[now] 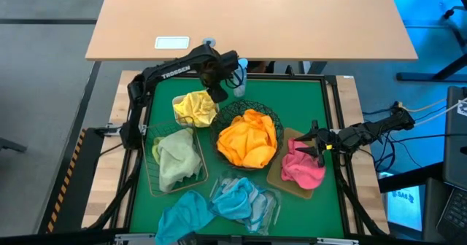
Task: Sort microfiber towel by color & place in baskets
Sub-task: Put the blue towel into the transparent bin
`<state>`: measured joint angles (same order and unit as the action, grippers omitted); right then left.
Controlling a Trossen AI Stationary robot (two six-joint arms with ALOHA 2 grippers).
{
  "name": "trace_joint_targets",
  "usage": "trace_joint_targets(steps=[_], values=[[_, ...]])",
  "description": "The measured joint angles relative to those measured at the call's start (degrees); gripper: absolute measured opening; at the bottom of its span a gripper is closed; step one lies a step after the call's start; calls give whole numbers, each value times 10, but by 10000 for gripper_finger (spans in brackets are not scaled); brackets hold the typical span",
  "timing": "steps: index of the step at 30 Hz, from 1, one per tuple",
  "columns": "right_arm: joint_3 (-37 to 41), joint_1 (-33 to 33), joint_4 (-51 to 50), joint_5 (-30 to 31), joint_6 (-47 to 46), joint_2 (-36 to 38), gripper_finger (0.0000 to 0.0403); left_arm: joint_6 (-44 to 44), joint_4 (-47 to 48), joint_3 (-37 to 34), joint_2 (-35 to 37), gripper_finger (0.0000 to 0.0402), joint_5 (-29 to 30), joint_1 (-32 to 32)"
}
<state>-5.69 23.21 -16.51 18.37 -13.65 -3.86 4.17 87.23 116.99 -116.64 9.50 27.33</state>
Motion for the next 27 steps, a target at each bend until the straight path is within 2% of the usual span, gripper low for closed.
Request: trace_joint_targets(steps=[3,6,8,12,17,21,27], values=[[0,0,0,0,0,0,179,9,31,47,0,142,-3,-30],[0,0,0,4,0,0,179,17,25,72,15,142,-32,-69],[0,0,0,18,2,0,179,21,26,80,32,142,-46,-98],[0,0,3,62,23,0,179,75,28,80,67,142,-35,-164],[1,0,71,86,100,0,179,159,28,80,94,142,-1,-262],[20,0,159,57,176,0,179,222,28,80,98,142,47,-341],[53,0,209,30,205,-1,179,351,28,80,98,142,109,-458]])
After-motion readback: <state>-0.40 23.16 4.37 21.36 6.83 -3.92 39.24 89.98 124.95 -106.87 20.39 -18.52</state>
